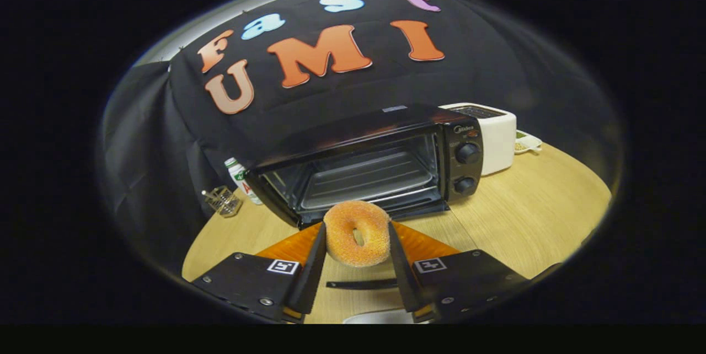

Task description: Open the toaster oven, put the food inside, and close the toaster oven door.

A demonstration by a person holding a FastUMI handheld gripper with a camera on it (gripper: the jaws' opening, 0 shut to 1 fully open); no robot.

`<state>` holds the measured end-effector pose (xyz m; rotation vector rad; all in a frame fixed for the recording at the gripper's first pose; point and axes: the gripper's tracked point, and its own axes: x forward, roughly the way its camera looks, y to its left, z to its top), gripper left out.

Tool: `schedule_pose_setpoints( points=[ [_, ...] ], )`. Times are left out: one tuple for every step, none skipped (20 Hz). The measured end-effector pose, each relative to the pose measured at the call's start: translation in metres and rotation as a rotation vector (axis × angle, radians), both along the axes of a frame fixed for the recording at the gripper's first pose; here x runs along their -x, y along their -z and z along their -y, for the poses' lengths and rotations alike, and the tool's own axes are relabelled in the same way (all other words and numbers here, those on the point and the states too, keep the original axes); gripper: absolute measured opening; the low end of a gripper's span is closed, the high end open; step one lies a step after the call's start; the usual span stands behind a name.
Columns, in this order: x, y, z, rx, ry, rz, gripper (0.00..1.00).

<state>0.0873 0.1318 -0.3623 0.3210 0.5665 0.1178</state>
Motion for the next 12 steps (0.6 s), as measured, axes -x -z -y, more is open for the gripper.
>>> schedule_pose_setpoints(
  points=[
    [-0.010, 0.003, -0.001, -0.036, 0.024, -0.008, 0.61],
    [-0.019, 0.006, -0.001, -0.067, 0.049, -0.023, 0.61],
    [-0.027, 0.006, -0.001, -0.105, 0.071, -0.029, 0.61],
    [-0.038, 0.005, -0.002, -0.146, 0.089, -0.024, 0.61],
    [-0.046, 0.004, -0.002, -0.182, 0.106, -0.020, 0.61],
    [-0.054, 0.005, -0.003, -0.213, 0.123, -0.024, 0.61],
    [-0.059, 0.008, -0.004, -0.237, 0.139, -0.033, 0.61],
    [-0.066, 0.010, -0.004, -0.254, 0.153, -0.039, 0.61],
    [-0.073, 0.012, -0.005, -0.268, 0.162, -0.043, 0.61],
    [-0.079, 0.013, -0.007, -0.287, 0.165, -0.043, 0.61],
    [-0.085, 0.015, -0.012, -0.304, 0.166, -0.049, 0.61],
    [-0.092, 0.016, -0.016, -0.320, 0.169, -0.056, 0.62]
  ],
)
